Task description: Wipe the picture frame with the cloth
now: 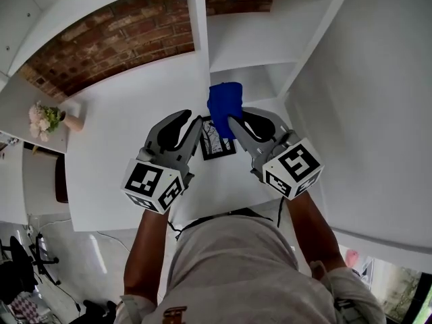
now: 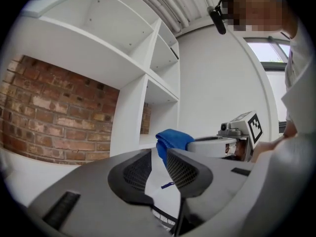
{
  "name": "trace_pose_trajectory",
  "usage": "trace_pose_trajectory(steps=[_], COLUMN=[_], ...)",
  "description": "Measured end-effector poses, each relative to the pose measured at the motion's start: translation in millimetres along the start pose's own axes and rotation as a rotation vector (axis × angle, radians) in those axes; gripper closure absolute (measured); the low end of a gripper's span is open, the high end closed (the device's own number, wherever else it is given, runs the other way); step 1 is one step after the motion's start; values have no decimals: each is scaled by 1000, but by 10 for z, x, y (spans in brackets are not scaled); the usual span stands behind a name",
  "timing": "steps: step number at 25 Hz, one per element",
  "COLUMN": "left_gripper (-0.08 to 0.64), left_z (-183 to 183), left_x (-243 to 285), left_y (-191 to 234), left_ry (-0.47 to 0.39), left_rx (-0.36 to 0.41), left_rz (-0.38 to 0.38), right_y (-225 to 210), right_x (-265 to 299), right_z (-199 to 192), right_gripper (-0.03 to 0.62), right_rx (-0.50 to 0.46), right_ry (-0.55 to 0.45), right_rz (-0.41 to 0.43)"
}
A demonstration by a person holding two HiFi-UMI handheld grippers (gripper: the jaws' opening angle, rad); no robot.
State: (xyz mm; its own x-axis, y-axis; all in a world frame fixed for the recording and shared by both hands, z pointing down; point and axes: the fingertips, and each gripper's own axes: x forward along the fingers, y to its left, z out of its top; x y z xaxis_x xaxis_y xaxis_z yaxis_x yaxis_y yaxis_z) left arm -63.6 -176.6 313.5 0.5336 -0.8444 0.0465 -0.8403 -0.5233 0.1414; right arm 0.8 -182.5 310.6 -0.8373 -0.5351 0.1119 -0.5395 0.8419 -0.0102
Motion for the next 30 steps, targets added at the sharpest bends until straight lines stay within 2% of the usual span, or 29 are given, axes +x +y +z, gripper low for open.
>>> trace_pose_trajectory(steps=[6, 12, 20, 30], left_gripper=[511, 540, 560, 560], left_z=[356, 472, 485, 472], left_x=[-125, -221, -275, -276], left_y=[-170, -215, -237, -251], left_ry=[-106, -157, -186, -192], left_rx=[48, 60, 82, 68], left_rz=[-21, -24, -26, -40], right_y=[113, 265, 367, 377], right_x=[-106, -166, -161, -148], right_z=[335, 464, 451, 449], right_gripper=[545, 546, 546, 548], right_rx=[-61, -108, -115, -118], right_ry=[-158, -243, -272, -275], right_rz=[32, 63, 77, 62])
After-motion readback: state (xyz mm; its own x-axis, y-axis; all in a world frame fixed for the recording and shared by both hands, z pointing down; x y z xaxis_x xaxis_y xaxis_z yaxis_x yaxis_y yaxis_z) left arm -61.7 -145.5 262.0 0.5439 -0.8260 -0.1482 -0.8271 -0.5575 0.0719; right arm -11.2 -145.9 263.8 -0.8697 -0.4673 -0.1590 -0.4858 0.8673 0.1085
